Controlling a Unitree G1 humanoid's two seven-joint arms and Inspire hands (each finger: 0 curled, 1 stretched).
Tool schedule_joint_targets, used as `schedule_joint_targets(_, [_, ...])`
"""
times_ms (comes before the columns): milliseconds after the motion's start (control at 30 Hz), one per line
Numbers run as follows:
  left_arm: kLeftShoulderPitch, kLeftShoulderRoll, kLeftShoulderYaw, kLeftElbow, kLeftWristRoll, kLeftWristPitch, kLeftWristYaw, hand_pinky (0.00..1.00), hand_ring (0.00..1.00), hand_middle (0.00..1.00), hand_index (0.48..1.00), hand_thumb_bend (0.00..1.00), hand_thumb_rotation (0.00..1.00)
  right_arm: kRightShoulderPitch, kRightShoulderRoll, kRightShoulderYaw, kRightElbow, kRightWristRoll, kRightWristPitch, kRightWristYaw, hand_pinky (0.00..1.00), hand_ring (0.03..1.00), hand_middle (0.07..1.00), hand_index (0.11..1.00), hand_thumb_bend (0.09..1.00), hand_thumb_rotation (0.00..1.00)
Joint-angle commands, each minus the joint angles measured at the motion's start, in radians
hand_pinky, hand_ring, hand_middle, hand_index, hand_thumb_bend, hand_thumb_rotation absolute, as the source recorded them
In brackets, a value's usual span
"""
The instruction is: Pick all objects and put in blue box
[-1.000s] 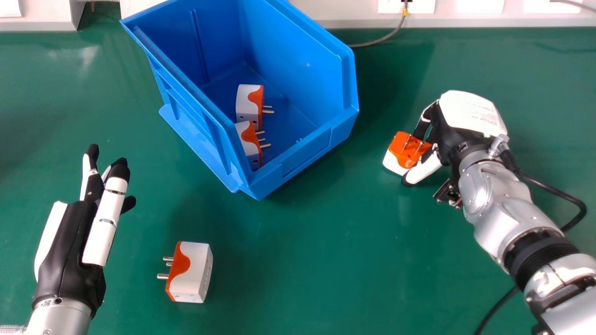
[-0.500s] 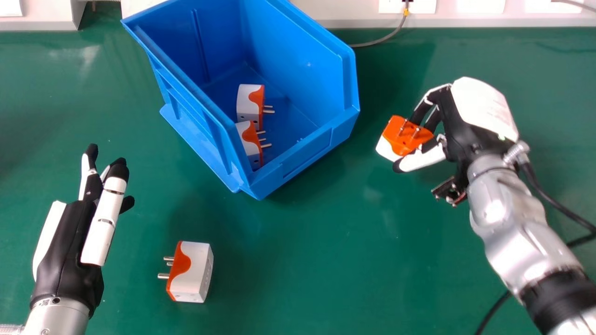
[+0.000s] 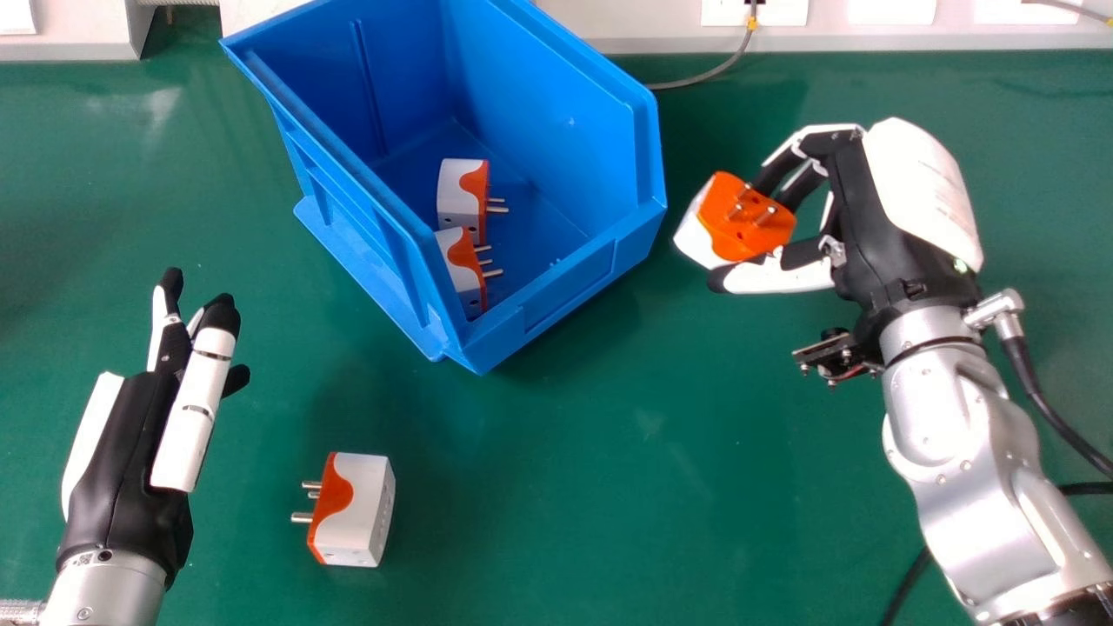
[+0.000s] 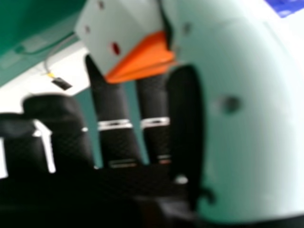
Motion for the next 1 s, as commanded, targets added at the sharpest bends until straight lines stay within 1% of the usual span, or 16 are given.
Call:
schedule_joint_targets(0, [-0.01, 0.013, 0.01, -0.001, 0.001, -0.018, -0.001, 0.91, 0.97, 0.97, 0.985, 0.47, 0.98, -0.003, 0.001, -0.023, -0.037, -0.003, -0.009, -0.006, 0.01, 0.058, 0.448, 0.479, 0.521, 0.0])
schedule_joint_targets(100, [-0.012, 0.014, 0.009, -0.001, 0.003, -0.014, 0.0, 0.91, 0.97, 0.97, 0.985, 0.47, 0.98, -0.003, 0.002, -0.028, -0.051, 0.0, -0.02, -0.006, 0.01, 0.055, 0.451, 0.479, 0.521, 0.0])
schedule_joint_targets(300, [-0.015, 0.014, 0.006, -0.005, 0.008, -0.011, 0.002, 0.91, 0.97, 0.97, 0.984, 0.47, 0.98, 0.006, 0.018, -0.037, -0.119, 0.015, -0.004, 0.015, 0.01, 0.053, 0.453, 0.48, 0.521, 0.0])
schedule_joint_targets(400, [-0.021, 0.015, 0.007, 0.007, 0.005, -0.018, -0.001, 0.9, 0.97, 0.97, 0.984, 0.47, 0.98, -0.001, 0.045, -0.025, -0.171, 0.009, 0.002, 0.024, 0.02, 0.053, 0.452, 0.481, 0.521, 0.0])
schedule_joint_targets(500, [-0.026, 0.015, 0.007, 0.014, 0.007, -0.019, 0.0, 0.9, 0.97, 0.97, 0.984, 0.47, 0.98, -0.025, 0.07, -0.007, -0.18, 0.001, -0.008, 0.029, 0.02, 0.053, 0.452, 0.481, 0.521, 0.0])
schedule_joint_targets(567, [-0.027, 0.012, 0.005, 0.012, 0.008, -0.017, 0.002, 0.9, 0.96, 0.97, 0.983, 0.47, 0.98, -0.053, 0.086, 0.007, -0.161, -0.003, -0.018, 0.032, 0.01, 0.051, 0.452, 0.482, 0.521, 0.0])
schedule_joint_targets(733, [-0.03, 0.006, 0.003, 0.013, 0.005, -0.017, 0.004, 0.9, 0.96, 0.97, 0.982, 0.47, 0.98, -0.141, 0.122, 0.034, -0.073, 0.0, -0.04, 0.036, 0.01, 0.049, 0.451, 0.482, 0.521, 0.0])
schedule_joint_targets(900, [-0.019, -0.004, -0.004, -0.003, 0.002, -0.013, 0.006, 0.9, 0.96, 0.97, 0.981, 0.47, 0.98, -0.234, 0.161, 0.059, 0.036, -0.001, -0.057, 0.03, 0.01, 0.048, 0.451, 0.483, 0.521, 0.0])
schedule_joint_targets(967, [-0.017, -0.008, -0.005, -0.004, -0.002, -0.011, 0.006, 0.89, 0.96, 0.96, 0.979, 0.47, 0.97, -0.282, 0.182, 0.071, 0.097, -0.005, -0.064, 0.02, 0.01, 0.047, 0.451, 0.483, 0.52, 0.0])
